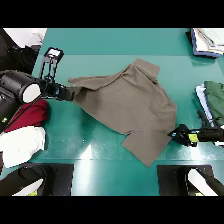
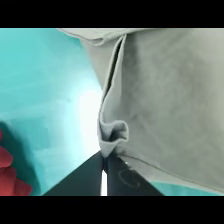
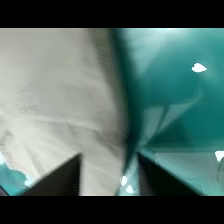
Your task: Fold the shirts.
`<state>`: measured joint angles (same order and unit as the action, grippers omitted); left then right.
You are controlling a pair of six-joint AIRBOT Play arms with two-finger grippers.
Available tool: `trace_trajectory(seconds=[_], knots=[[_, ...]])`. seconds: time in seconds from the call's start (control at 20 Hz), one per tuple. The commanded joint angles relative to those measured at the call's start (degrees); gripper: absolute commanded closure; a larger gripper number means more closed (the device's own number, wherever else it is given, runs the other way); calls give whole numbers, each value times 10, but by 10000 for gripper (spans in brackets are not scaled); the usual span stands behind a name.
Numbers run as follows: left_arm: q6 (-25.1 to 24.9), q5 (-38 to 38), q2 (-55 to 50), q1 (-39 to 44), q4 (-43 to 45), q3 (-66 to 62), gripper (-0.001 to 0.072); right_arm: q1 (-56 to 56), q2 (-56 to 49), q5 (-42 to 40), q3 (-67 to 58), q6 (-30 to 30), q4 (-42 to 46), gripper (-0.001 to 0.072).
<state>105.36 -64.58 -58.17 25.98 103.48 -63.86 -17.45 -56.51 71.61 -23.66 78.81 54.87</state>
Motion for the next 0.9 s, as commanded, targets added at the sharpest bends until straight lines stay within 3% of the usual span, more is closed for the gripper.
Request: trace_trajectory(seconds=[0.0,0.05,0.2,0.35,0.5,0.6,0.7,0.85], knots=[[32,5,3,-3,-1,-1,675,53,-38,-59,-19,-9,-13,648],[44,13,3,-3,3,-1,675,68,-38,-61,-39,-9,-13,692],[85,47,20,-14,20,-32,675,93,6,-56,-133,-5,-14,693],[113,115,57,-65,20,-146,675,95,78,-97,-294,9,-12,693],[111,172,84,-98,21,-299,675,95,127,-198,-475,8,-11,693],[80,186,87,-98,20,-394,675,95,137,-252,-592,6,-2,694],[49,186,87,-98,7,-477,675,95,136,-264,-699,6,33,694],[49,186,93,-98,-9,-550,674,95,137,-258,-799,6,100,694]])
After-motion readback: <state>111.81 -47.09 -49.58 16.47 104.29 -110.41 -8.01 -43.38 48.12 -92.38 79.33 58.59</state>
